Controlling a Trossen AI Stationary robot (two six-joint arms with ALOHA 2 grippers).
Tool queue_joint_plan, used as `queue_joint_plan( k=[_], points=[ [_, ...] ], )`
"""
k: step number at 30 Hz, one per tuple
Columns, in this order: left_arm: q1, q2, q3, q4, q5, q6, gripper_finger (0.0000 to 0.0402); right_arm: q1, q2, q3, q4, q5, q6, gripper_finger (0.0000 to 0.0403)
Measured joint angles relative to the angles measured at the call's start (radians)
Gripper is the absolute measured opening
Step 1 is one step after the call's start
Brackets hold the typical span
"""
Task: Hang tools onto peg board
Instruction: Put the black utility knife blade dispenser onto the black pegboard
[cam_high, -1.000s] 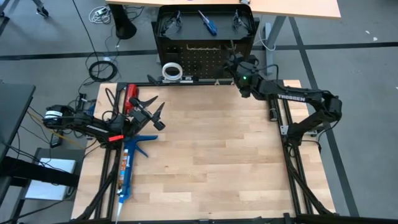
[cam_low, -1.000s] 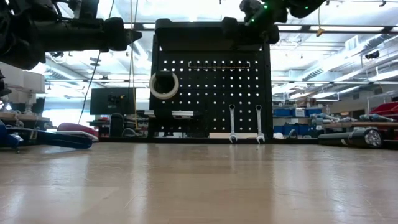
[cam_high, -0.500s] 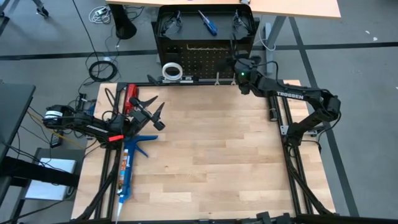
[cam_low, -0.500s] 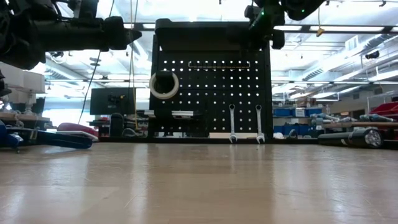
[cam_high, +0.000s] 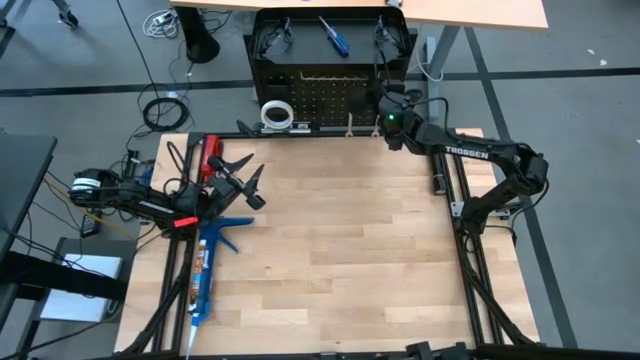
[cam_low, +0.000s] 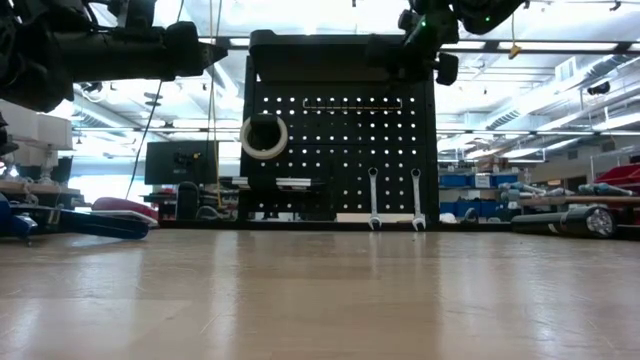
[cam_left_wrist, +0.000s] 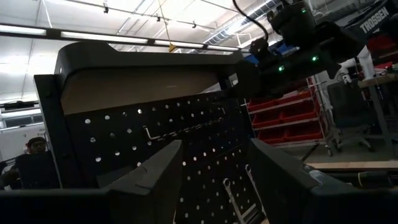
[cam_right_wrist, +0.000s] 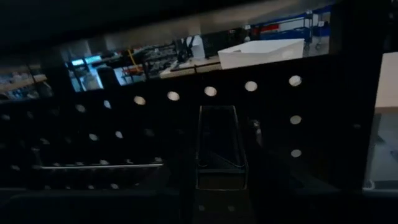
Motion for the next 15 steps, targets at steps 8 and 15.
queue_joint_plan(
  k=[8, 15],
  points=[
    [0.000, 0.000, 0.000, 0.001, 0.009, 0.000, 0.0193, 0.066, 0.067, 0.014, 0.122, 0.075, -0.051, 0.0117],
    [0.000, 0.000, 0.000, -0.001, 0.009, 0.000, 0.0193, 0.079, 0.153, 0.109, 0.120, 0.076, -0.065, 0.0117]
  ],
)
